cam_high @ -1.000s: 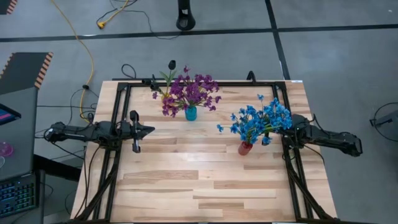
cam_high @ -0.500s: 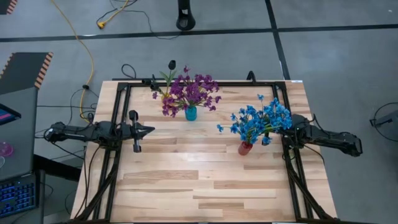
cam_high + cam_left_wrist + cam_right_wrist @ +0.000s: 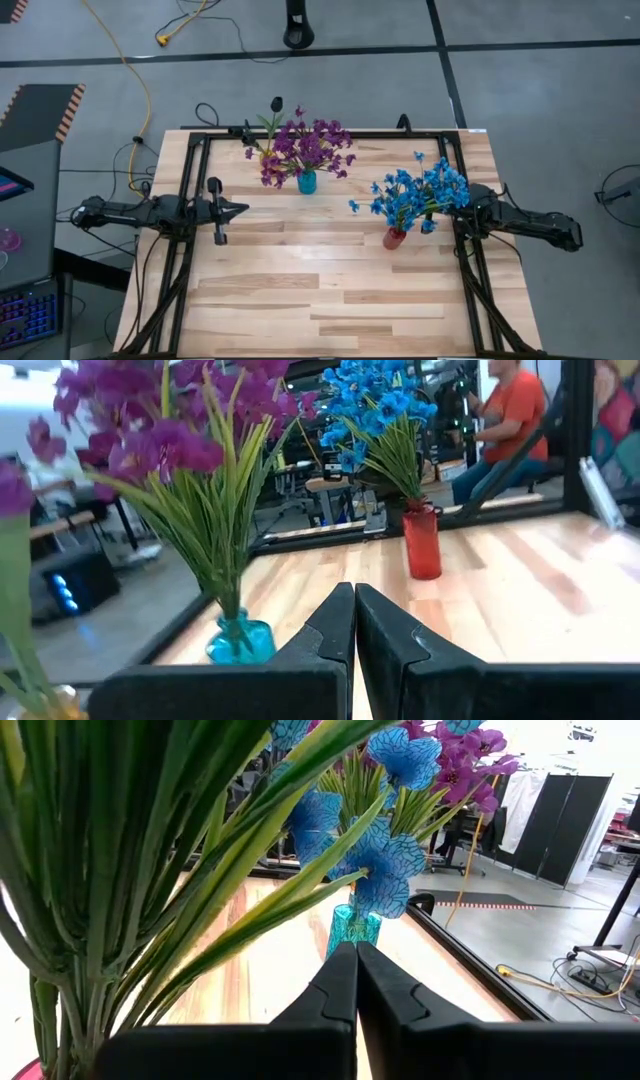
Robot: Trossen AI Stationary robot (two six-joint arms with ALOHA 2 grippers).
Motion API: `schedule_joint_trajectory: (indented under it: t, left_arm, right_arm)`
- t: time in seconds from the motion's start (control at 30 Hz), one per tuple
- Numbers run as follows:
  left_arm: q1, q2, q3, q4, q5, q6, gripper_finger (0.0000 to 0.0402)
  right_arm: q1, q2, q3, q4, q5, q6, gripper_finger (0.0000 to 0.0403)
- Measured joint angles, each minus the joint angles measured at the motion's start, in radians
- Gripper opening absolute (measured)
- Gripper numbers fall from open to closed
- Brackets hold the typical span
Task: Sort flowers into vase by color
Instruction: Return to Home Position
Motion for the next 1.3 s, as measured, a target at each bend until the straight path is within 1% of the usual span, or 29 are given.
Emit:
schedule_joint_trajectory:
  t: [0.13, 0.27, 1.17, 1.3]
  left_arm:
    - [0.000, 0.000, 0.000, 0.000, 0.000, -0.088, 0.0000]
    - [0.000, 0.000, 0.000, 0.000, 0.000, -0.135, 0.0000]
    - [0.000, 0.000, 0.000, 0.000, 0.000, -0.129, 0.0000]
    - [0.000, 0.017, 0.000, -0.002, 0.000, -0.133, 0.0000]
  right_arm:
    - [0.000, 0.000, 0.000, 0.000, 0.000, 0.000, 0.0037]
    - [0.000, 0.000, 0.000, 0.000, 0.000, 0.000, 0.0037]
    - [0.000, 0.000, 0.000, 0.000, 0.001, 0.000, 0.0038]
    - [0.000, 0.000, 0.000, 0.000, 0.001, 0.000, 0.0038]
